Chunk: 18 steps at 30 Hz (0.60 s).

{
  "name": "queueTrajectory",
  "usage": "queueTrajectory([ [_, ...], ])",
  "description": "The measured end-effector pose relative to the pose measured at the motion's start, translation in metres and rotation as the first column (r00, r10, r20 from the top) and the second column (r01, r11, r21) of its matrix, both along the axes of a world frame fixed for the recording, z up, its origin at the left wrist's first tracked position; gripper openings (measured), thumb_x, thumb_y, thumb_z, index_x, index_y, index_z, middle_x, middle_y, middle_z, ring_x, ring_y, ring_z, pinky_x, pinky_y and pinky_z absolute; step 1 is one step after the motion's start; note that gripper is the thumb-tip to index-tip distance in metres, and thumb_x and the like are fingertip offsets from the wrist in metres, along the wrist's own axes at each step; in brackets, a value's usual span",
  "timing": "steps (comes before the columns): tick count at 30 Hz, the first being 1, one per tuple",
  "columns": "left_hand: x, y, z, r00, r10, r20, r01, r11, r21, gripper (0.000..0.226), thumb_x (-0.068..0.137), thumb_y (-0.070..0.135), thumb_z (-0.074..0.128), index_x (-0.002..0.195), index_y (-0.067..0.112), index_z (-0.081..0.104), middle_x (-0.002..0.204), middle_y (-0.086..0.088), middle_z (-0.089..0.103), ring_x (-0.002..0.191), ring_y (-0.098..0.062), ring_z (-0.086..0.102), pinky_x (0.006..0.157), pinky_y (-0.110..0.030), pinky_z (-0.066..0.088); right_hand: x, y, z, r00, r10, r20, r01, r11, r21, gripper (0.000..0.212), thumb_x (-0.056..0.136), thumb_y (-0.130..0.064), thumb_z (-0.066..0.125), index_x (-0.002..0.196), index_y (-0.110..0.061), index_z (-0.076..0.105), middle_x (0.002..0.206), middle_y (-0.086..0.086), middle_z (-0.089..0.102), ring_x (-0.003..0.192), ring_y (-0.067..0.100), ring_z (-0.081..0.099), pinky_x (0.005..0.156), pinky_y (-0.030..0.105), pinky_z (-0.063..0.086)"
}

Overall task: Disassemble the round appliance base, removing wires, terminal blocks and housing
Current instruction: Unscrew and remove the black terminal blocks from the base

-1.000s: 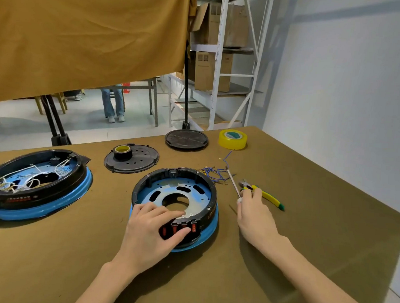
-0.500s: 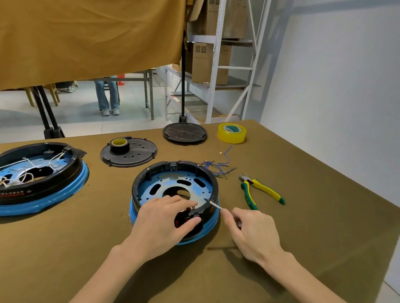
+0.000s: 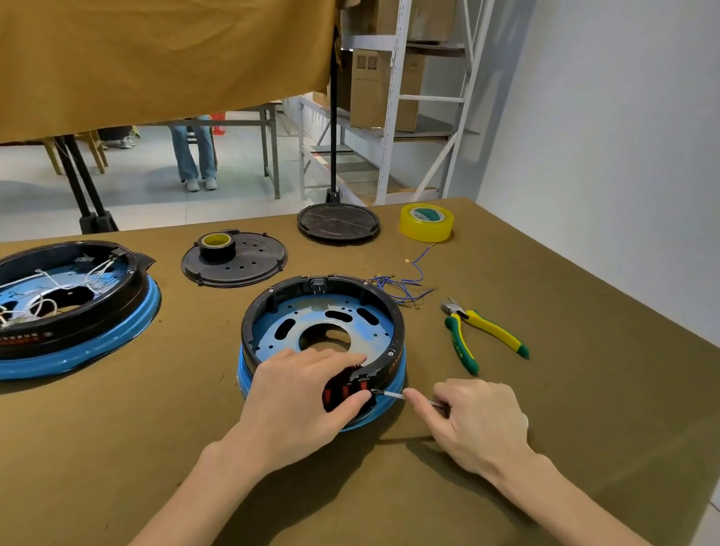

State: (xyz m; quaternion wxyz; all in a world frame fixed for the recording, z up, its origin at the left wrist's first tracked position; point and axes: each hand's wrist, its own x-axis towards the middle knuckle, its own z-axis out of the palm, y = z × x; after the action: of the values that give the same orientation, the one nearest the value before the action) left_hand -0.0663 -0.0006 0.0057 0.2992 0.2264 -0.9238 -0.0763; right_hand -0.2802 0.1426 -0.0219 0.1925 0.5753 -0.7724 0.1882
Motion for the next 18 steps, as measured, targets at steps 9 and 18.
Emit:
queueTrajectory([
  [9,0.001,-0.002,-0.002,0.999,0.009,-0.04,-0.008,1.0,0.028,0.043,0.09,0.065,0.054,0.118,0.038,0.07,0.101,0.024,0.074,0.09,0.014,0.05,0.085,-0.005,0.029,-0.002,-0.001,0.002,0.998,-0.014,0.057,0.012,0.999,0.031,0.079,0.096,-0.077,0.014,0.053,-0.023,0.052,0.05,-0.008,0.047,0.05,0.01,0.048,0.05,0.031,0.043],
  [18,0.002,-0.001,-0.004,0.999,-0.015,-0.042,0.017,0.999,0.044,0.043,0.095,0.06,0.051,0.122,0.036,0.072,0.109,0.021,0.075,0.102,0.005,0.065,0.092,-0.01,0.031,0.007,-0.003,0.008,0.994,0.001,0.109,-0.006,0.999,0.045,0.08,0.093,-0.079,0.009,0.057,-0.024,0.055,0.053,-0.007,0.051,0.052,0.008,0.05,0.054,0.024,0.041],
])
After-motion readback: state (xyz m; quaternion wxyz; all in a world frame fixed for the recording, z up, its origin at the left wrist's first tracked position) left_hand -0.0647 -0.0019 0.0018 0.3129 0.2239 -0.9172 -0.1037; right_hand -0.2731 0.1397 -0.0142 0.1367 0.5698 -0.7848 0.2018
